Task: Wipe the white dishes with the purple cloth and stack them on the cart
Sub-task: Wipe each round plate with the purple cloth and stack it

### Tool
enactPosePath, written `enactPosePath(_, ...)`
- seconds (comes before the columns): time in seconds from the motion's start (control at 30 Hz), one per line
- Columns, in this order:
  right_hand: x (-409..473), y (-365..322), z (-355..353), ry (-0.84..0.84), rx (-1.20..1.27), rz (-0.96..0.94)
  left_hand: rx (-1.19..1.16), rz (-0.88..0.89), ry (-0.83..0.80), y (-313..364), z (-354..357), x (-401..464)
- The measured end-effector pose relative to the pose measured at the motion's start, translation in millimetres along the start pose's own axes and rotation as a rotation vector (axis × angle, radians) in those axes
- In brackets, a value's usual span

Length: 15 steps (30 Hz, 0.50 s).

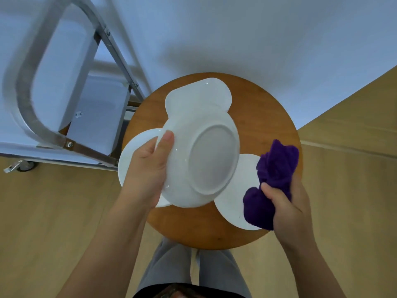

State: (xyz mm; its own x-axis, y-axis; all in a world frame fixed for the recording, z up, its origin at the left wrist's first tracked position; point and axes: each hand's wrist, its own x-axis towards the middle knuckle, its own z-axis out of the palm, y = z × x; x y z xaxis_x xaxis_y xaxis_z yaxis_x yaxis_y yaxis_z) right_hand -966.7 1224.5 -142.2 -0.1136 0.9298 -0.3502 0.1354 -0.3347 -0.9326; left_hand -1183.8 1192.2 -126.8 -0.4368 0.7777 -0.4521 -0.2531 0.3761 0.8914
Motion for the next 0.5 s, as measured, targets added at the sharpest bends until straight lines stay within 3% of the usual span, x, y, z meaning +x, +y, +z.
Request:
enactPosePath(0.13,5,-30,36,-0.259,-0.342,-0.375,0.416,0.117,-0.038,8,13,-1)
enactPosePath(0.27,24,-39,55,-0.401,-1.094,-0.658,0.455,0.133,-0.238,13,7,-3)
enactPosePath(0.37,39,-47,52,-0.508,-1.236,-0.743,0.455,0.124,-0.316,17,-4,0)
enactPosePath(0.5,61,-59,46,-0.541,-1.188,-0.779,0.458,0.157,-0.373,26,-11,3)
